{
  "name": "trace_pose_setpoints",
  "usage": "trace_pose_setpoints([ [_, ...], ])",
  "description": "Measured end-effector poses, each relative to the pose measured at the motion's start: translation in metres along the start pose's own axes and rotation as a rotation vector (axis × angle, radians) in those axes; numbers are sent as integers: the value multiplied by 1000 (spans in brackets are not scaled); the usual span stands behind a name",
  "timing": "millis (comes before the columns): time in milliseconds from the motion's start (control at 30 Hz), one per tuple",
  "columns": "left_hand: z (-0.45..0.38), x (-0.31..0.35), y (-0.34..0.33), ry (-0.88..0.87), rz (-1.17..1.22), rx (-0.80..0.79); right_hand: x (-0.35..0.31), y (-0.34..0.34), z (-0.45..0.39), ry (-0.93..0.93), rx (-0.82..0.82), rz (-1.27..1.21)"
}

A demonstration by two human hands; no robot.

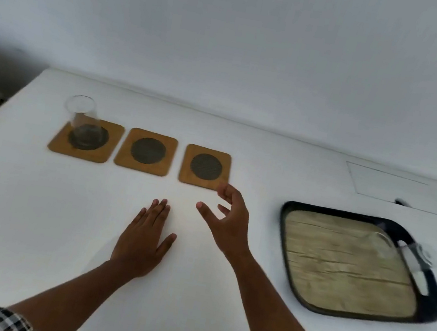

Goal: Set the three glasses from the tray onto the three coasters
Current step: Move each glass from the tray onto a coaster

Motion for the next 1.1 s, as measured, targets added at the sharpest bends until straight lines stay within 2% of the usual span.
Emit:
trace_pose_setpoints([
  [233, 0, 105, -72, -88, -4, -30, 84, 123, 34, -59, 158, 22],
  [400, 3, 153, -109, -115, -32, -49, 137, 184, 53, -156, 270, -20],
  [567, 13, 168, -132, -93, -72, -52, 180, 228, 71, -250, 378, -40],
  [833, 13, 161, -132, -101, -118, -34, 239, 285, 86, -462, 561, 0],
  [1100, 11, 155, -134, -94, -128, -38, 250, 310, 49, -437, 520, -21],
])
Point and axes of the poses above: each hand's wrist, its own z-axis away from the middle knuckle, its own y-axis out of the back of the hand, x = y × z, the point moved 10 cm from there along -z, towards the middle knuckle, and after that the axes turned 11 degrees about z, right-handed, at the moved point
